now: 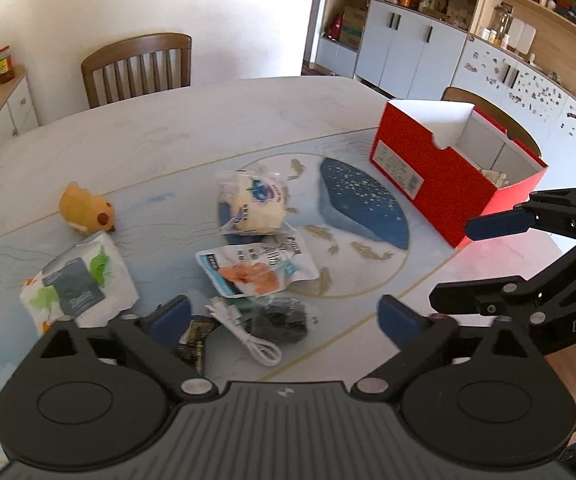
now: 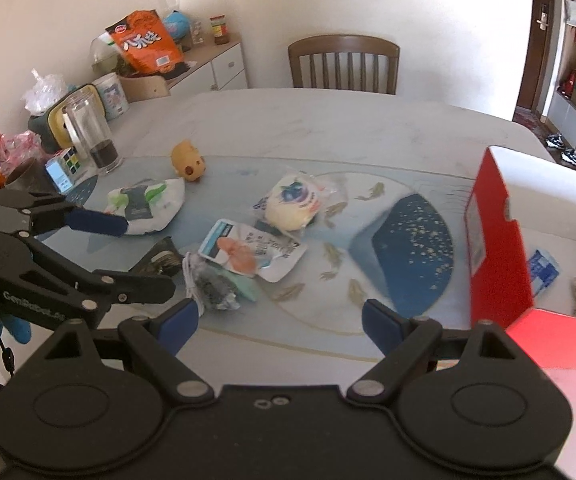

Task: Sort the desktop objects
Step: 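Withdraw both grippers from the box back over the table, then grasp the dark snack pack with the left gripper while the right grasps the seaweed bag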

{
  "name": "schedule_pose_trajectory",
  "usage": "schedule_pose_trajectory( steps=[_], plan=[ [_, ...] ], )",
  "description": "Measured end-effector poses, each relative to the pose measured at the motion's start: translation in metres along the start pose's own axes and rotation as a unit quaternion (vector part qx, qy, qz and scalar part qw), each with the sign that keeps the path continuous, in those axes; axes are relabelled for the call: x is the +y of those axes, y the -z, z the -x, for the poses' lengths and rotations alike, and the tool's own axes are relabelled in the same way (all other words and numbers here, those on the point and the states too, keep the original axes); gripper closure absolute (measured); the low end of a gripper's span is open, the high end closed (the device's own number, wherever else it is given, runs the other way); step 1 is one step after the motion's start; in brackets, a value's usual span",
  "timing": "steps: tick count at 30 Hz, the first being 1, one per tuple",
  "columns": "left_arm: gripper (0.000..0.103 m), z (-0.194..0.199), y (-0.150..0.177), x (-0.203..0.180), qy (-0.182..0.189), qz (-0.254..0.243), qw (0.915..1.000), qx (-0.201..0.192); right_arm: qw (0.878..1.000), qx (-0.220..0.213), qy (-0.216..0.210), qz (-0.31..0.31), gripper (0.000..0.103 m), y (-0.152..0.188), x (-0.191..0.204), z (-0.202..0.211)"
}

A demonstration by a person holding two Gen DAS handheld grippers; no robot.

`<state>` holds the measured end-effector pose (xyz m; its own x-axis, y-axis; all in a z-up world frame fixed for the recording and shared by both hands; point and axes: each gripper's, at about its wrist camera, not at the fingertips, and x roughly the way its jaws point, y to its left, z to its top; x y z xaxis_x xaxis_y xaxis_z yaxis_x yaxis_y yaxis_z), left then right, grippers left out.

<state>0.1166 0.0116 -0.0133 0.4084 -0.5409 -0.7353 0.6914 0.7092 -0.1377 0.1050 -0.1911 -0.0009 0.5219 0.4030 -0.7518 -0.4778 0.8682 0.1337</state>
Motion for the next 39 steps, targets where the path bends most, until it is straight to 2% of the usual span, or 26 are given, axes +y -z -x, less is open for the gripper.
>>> schedule_pose_trajectory(
  steps=[7,22,37,39],
  plan=[
    [0.0,-0.004,0.012,0.022,-0.005,0.015,0.9999,0.001,1.0,0.009,-0.011,0.008,0.014,-0.001,0.014,-0.015],
    [0.0,-0.019,0.038,0.068,-0.044,0.019,0.9988,0.004,0.999,0.023,-0.022,0.033,0.015,-0.005,0.032,-0.042],
    [0.001,-0.051,0.051,0.076,-0.047,-0.012,0.9988,0.01,0.998,0.046,-0.026,0.042,0.02,-0.007,0.038,-0.086],
    [0.003,-0.054,0.053,0.075,-0.048,-0.015,0.9987,0.01,0.997,0.049,-0.026,0.046,0.023,-0.008,0.041,-0.091]
  ],
)
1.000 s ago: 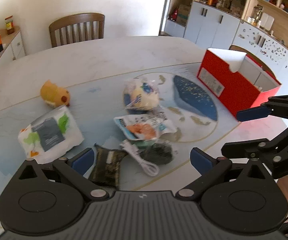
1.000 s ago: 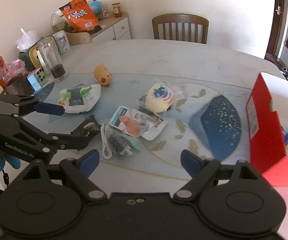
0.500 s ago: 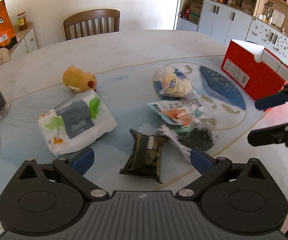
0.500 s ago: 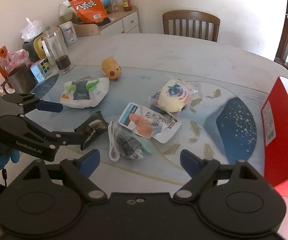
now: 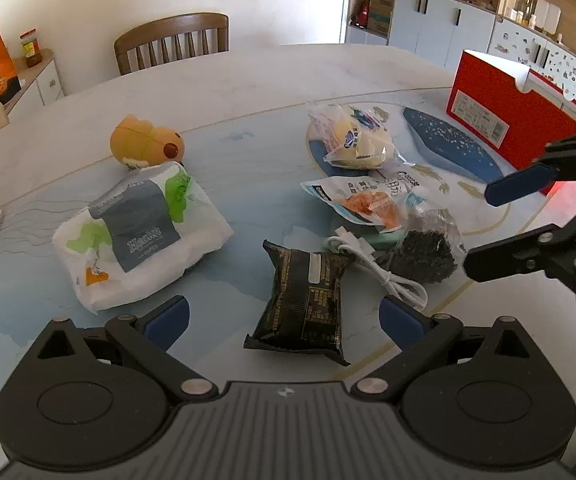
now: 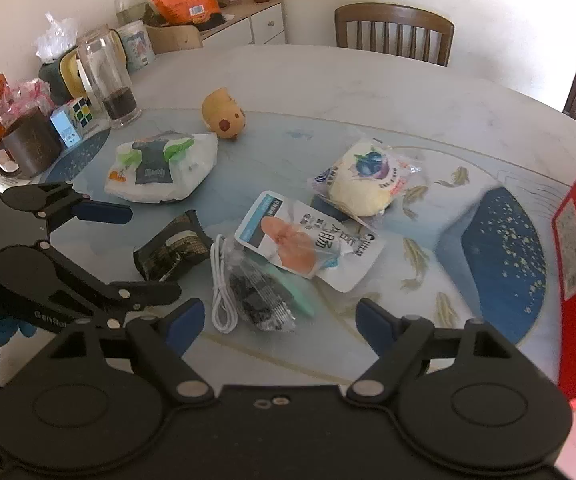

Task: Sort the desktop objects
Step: 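Grasp the dark snack pack with the left gripper while the right grasps the seaweed bag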

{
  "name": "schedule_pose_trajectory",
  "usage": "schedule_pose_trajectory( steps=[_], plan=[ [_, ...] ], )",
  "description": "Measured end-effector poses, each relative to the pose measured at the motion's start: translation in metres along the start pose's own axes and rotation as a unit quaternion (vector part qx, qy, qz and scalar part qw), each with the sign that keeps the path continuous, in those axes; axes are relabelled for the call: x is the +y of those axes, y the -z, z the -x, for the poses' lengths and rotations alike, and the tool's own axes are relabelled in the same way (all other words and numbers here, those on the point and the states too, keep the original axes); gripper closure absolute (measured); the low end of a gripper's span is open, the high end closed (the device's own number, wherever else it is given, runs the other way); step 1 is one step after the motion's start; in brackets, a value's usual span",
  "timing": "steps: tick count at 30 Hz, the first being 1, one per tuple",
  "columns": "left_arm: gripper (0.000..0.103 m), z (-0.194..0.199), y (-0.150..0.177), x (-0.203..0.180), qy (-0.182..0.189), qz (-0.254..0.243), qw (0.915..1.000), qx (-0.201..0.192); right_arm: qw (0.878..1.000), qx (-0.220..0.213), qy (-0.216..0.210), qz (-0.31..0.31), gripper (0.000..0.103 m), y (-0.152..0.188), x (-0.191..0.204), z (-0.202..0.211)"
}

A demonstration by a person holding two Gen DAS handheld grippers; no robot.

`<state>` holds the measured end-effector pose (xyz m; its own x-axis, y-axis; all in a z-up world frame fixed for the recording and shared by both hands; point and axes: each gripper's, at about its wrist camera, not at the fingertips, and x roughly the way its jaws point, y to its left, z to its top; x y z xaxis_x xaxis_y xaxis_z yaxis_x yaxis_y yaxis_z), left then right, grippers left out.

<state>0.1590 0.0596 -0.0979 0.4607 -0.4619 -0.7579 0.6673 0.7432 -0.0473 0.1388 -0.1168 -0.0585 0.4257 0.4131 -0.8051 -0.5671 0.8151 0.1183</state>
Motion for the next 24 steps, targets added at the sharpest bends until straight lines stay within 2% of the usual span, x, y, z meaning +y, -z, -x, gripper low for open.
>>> schedule_pose_trajectory(
  steps=[4,15,24],
  plan=[
    [0.007,-0.004,0.002,-0.001,0.003,-0.004,1.0,0.0,1.0,0.005,-0.003,0.003,0.029,-0.003,0.003,-0.008],
    [0.041,-0.007,0.002,0.001,0.002,-0.006,1.0,-0.001,1.0,0.019,0.0,0.009,0.045,-0.006,0.007,-0.019],
    [0.055,-0.008,0.002,-0.002,0.008,-0.015,0.9999,-0.001,1.0,0.023,0.002,0.01,0.056,-0.006,0.01,-0.022]
  ],
)
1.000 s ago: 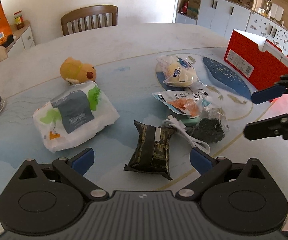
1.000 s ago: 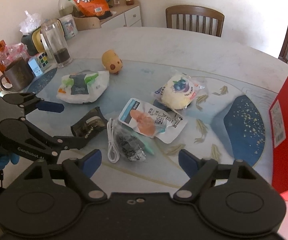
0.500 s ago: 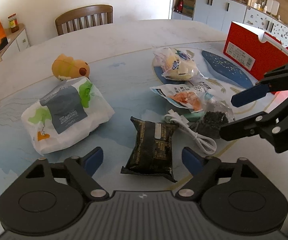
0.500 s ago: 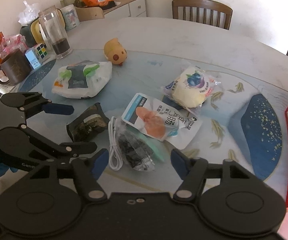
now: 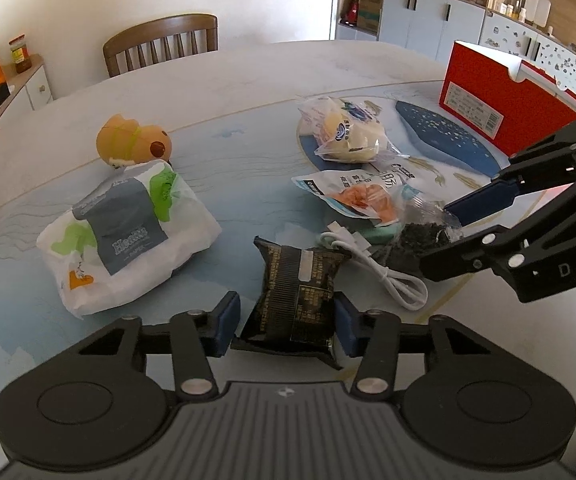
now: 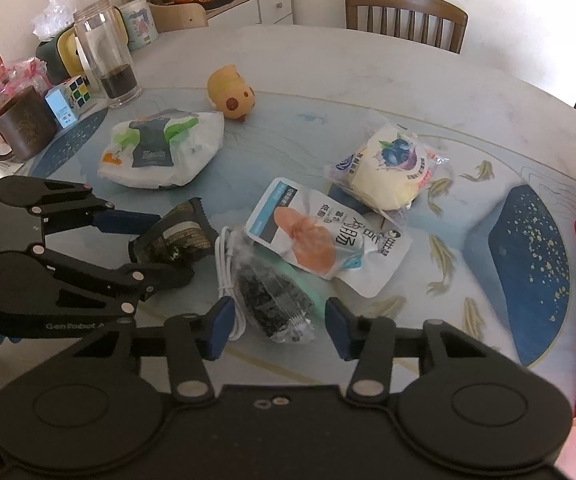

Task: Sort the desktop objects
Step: 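Grasp the dark snack pack with the left gripper while the right grasps the seaweed bag, then lift both held packs and carry them toward the red box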

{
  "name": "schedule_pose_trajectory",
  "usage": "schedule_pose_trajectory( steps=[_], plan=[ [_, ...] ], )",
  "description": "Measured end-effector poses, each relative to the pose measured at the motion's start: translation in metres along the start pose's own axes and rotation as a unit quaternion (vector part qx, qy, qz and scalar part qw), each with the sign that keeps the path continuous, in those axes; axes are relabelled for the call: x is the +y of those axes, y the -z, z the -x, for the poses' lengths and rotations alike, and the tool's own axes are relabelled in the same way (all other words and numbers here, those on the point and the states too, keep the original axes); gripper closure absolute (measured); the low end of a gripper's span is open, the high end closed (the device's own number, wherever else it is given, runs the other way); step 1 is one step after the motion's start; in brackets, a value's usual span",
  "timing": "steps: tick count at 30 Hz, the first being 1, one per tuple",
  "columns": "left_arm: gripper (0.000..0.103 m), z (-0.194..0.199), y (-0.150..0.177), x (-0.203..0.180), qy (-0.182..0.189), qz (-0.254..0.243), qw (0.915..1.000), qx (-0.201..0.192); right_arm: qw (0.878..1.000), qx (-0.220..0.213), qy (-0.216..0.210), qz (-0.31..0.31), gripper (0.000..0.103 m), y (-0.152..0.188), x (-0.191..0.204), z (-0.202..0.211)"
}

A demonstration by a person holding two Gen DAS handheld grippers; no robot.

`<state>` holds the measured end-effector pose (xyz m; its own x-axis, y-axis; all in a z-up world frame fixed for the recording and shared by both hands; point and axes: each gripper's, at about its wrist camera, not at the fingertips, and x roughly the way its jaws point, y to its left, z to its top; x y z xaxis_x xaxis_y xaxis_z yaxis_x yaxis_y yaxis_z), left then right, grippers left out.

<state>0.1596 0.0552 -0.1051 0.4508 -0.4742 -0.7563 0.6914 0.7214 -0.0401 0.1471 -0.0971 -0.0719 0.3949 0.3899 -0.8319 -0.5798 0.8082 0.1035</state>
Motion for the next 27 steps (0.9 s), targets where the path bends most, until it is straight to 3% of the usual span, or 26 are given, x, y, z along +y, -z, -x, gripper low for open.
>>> schedule_pose_trajectory(
  steps=[5,17,27],
  plan=[
    [0.06,0.001,0.0,-0.002,0.0,-0.004,1.0,0.0,1.0,0.001,-0.001,0.003,0.067,0.0,0.001,0.0],
    [0.065,0.006,-0.001,-0.004,0.0,-0.003,1.0,0.003,1.0,-0.007,0.002,-0.001,0.079,0.001,0.002,0.007],
    [0.066,0.016,-0.005,-0.009,0.003,0.001,1.0,-0.003,1.0,-0.016,-0.002,-0.013,0.08,0.004,-0.001,0.019]
  ],
)
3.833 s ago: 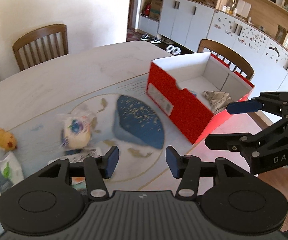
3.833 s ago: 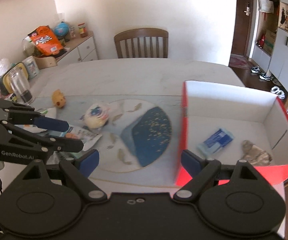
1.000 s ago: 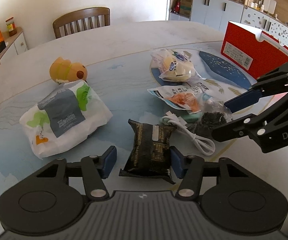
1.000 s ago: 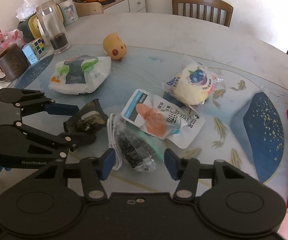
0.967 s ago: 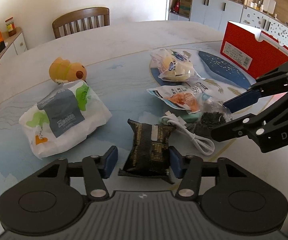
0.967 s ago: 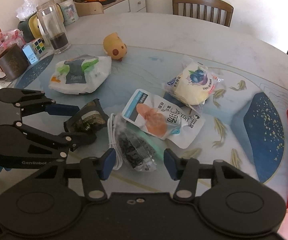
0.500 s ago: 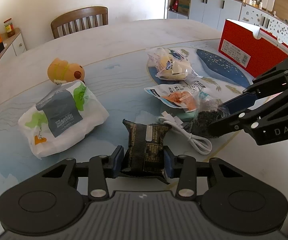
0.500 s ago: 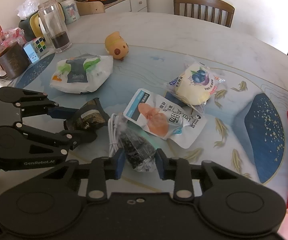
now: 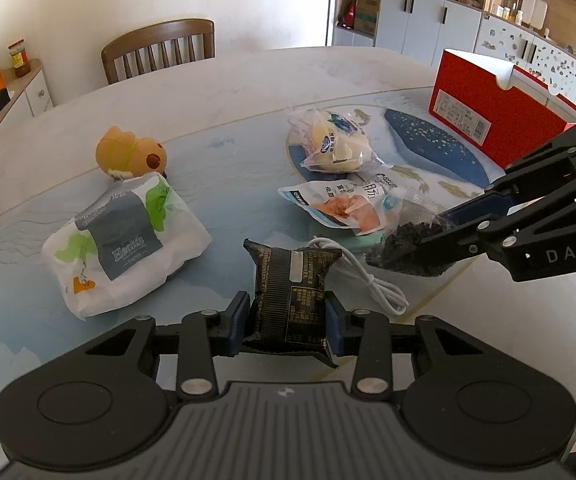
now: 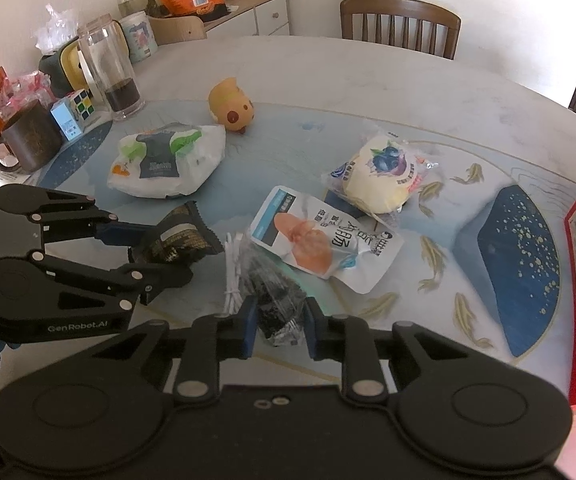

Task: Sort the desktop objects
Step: 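Lift both held packs and carry them toward the red box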

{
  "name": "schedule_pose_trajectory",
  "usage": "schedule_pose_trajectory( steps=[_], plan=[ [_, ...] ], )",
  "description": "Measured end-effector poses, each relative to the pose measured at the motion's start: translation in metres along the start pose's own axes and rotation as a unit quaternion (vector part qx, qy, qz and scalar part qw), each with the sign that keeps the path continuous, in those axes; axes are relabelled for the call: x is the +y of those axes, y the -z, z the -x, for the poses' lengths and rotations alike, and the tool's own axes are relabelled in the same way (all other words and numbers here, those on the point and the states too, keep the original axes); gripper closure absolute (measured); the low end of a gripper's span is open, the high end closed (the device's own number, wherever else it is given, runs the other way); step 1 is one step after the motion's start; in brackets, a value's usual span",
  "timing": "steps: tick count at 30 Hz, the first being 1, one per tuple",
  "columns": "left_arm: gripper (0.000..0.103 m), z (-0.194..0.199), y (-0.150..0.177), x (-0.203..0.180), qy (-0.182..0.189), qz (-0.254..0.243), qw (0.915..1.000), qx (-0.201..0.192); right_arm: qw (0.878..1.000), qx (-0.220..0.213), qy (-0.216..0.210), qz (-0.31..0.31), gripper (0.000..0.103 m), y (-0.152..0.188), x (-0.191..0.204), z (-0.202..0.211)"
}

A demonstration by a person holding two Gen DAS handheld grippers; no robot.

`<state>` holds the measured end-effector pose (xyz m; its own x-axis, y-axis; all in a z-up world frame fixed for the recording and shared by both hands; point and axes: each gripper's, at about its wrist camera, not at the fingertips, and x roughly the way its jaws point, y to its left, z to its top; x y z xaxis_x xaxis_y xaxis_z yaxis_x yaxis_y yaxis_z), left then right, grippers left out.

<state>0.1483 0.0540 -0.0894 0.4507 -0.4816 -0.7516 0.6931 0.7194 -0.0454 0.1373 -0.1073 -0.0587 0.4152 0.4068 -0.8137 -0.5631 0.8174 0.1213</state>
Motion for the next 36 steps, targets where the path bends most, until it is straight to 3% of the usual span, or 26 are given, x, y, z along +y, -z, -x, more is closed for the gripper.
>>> schedule_pose_trajectory(
  steps=[13,25,36],
  plan=[
    [0.066,0.017,-0.001,-0.008,-0.003,0.007,1.0,-0.002,1.0,-0.01,0.003,-0.021,0.08,0.005,-0.008,0.018],
    [0.066,0.038,-0.01,-0.023,0.021,0.018,0.9995,-0.014,0.998,-0.044,0.013,-0.032,0.08,0.011,-0.019,0.054],
    [0.066,0.057,-0.026,-0.051,0.039,-0.005,0.999,-0.018,0.996,-0.071,0.021,-0.052,0.08,0.021,-0.032,0.091]
  ],
)
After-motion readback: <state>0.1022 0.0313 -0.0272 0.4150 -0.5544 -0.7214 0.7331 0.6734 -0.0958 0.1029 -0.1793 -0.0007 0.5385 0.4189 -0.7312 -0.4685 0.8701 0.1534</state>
